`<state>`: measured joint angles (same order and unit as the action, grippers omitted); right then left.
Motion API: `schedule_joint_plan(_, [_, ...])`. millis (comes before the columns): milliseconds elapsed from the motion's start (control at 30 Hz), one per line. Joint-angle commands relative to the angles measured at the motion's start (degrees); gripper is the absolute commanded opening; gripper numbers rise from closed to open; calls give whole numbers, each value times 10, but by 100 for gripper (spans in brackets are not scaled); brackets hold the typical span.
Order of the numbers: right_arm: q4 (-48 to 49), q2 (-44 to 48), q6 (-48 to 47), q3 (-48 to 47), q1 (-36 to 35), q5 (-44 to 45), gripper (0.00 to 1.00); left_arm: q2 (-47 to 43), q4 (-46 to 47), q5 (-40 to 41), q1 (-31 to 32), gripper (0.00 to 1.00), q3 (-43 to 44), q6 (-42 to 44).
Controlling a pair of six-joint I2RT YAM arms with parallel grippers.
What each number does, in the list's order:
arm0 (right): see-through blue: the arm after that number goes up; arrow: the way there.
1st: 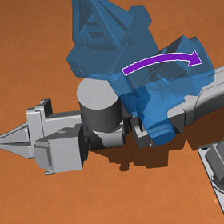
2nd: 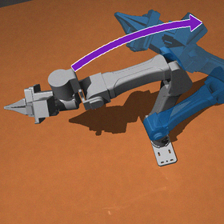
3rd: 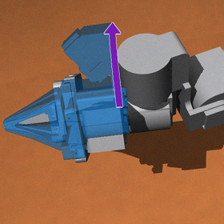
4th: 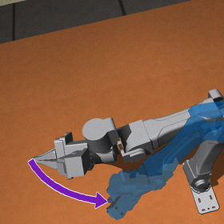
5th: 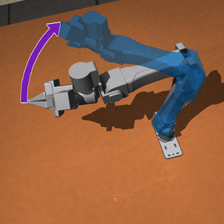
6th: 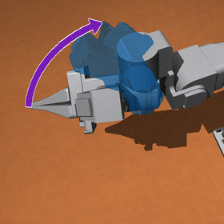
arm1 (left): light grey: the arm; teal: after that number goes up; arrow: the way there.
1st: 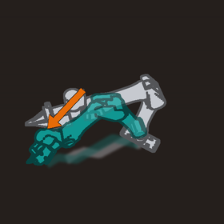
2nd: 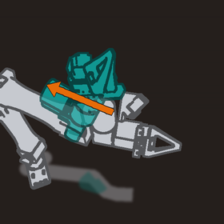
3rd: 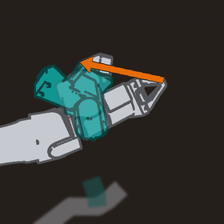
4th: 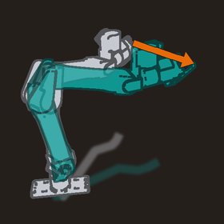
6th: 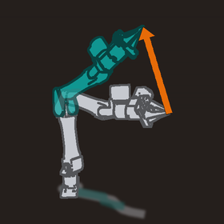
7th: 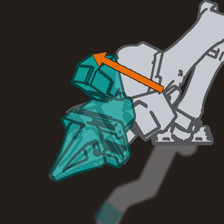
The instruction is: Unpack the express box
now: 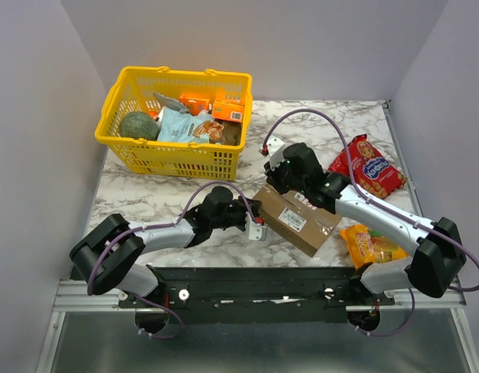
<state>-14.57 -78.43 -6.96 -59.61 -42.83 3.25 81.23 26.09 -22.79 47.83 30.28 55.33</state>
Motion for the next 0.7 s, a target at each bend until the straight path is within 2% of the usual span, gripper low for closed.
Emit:
schedule_joint_plan(0, [-77, 24, -7, 10, -6, -14, 0, 12, -56, 2, 9, 49, -20, -43])
schedule_joint_plan(200, [-106, 38, 0, 12, -6, -16, 0, 13, -58, 9, 11, 46, -13, -52])
schedule_joint_plan(400, [-99, 32, -10, 15, -6, -23, 0, -53, -70, 24, 9, 53, 27, -129])
schedule_joint_plan(467, [-99, 27, -11, 9, -6, -27, 0, -89, -89, -25, 2, 53, 45, -157])
schedule_joint_plan(533, [-98, 21, -11, 6, -6, -28, 0, -102, -62, -82, -1, 54, 47, -173])
schedule_joint_plan(667, [-96, 15, -10, -1, -6, -25, 0, -45, -25, -169, 2, 57, 64, -178])
